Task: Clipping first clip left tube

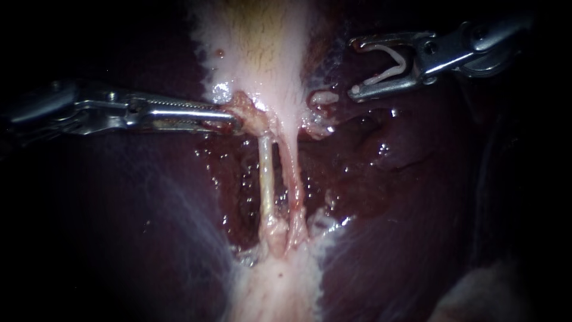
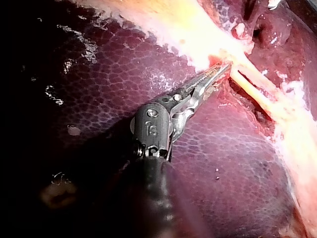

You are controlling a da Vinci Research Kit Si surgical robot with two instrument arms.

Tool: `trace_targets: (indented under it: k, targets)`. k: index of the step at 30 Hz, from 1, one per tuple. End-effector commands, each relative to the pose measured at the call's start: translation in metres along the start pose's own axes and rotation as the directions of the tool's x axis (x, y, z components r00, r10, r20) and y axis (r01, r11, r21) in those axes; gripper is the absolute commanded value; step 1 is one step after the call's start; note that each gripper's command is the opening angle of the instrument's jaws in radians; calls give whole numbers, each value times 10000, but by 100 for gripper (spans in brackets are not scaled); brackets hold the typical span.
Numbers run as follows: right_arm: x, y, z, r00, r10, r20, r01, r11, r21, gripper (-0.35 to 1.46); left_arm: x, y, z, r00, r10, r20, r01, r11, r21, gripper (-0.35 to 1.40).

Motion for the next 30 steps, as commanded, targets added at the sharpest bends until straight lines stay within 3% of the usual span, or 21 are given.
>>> trace_targets:
  k: [1, 6, 11, 19, 24, 30]
  targets:
    - [0, 0, 0, 10000, 0, -1, 0, 10000, 2, 49, 1, 0, -2, 10000, -5, 2, 5, 10000, -4, -35]
    - [0, 0, 0, 10000, 0, -1, 0, 10000, 1, 49, 10, 2, -17, 10000, -50, 28, 50, 9999, -114, -35]
    - [0, 0, 0, 10000, 0, -1, 0, 10000, 1, 49, 23, 1, -49, 9999, -137, 17, 137, 9999, 60, -35]
    - [0, 0, 0, 10000, -1, -1, 1, 10000, 2, 49, 63, 21, -99, 9983, -190, -546, 198, 9997, 151, -35]
    - [0, 0, 0, 10000, -1, -1, 1, 10000, 1, 49, 80, 39, -110, 9974, -13, -725, 23, 9999, 138, -35]
    - [1, -2, 0, 10000, -8, -3, 8, 10000, 7, 50, 79, 40, -110, 9973, 49, -729, -38, 9999, 153, -35]
